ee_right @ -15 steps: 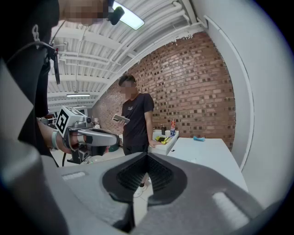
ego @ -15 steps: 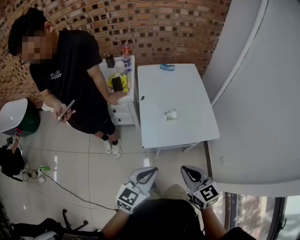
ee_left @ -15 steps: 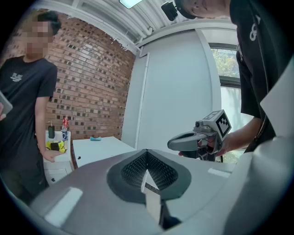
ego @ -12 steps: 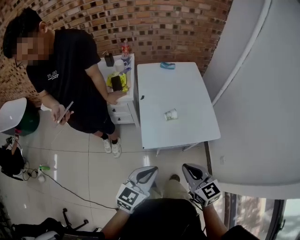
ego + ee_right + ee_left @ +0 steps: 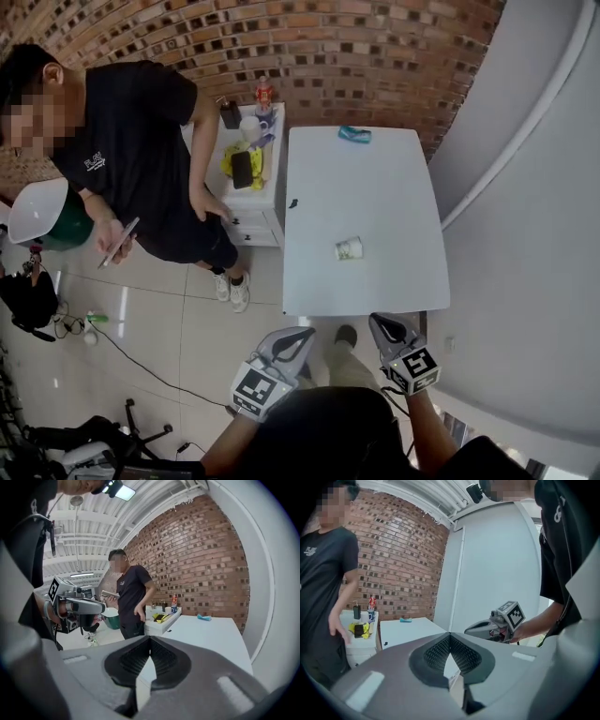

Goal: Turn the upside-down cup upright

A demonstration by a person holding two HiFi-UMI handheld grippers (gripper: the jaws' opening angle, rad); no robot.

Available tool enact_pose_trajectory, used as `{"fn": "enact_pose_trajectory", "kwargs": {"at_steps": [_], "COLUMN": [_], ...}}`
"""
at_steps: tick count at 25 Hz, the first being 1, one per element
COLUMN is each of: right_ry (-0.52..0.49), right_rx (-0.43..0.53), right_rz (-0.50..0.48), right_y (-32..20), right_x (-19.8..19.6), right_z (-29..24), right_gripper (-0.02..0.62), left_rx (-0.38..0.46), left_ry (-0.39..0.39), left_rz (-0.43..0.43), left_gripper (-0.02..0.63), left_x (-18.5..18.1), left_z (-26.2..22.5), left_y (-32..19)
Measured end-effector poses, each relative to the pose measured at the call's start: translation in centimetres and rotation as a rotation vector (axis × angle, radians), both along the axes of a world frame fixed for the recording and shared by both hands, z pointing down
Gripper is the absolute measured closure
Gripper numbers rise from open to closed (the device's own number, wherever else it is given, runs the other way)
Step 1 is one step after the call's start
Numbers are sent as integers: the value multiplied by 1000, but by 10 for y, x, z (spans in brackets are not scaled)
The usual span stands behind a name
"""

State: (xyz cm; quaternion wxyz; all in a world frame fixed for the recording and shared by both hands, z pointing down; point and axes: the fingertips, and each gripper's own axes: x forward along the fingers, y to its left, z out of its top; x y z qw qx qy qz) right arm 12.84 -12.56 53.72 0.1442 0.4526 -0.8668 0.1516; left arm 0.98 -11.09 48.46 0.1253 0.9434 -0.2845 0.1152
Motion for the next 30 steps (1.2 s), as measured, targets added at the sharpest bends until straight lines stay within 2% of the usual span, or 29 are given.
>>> {"fn": "enact_pose_trajectory", "kwargs": {"at_steps": [6,14,21,30], "right_ry": [4,24,100,156], "right_rx": [-75,-231,-328,-428], "right_rz": [-70,-98,-116,-163], "right_y": [-68,-139,-186,-209], "right_x": [41,61,55,52], "right_z": [50,125,182,222], "right_gripper": [603,557,537,520], "left_rx": [-2,-37,-56,-76], "left_ry": [-51,-65,-57,-81], "left_rz": [-31,-55,-80,-71], "left_gripper": [591,591,591,591], "left_x": [42,77,64,33], "left_z": [3,4,12,17], "left_y": [-37,-57,-71,-94]}}
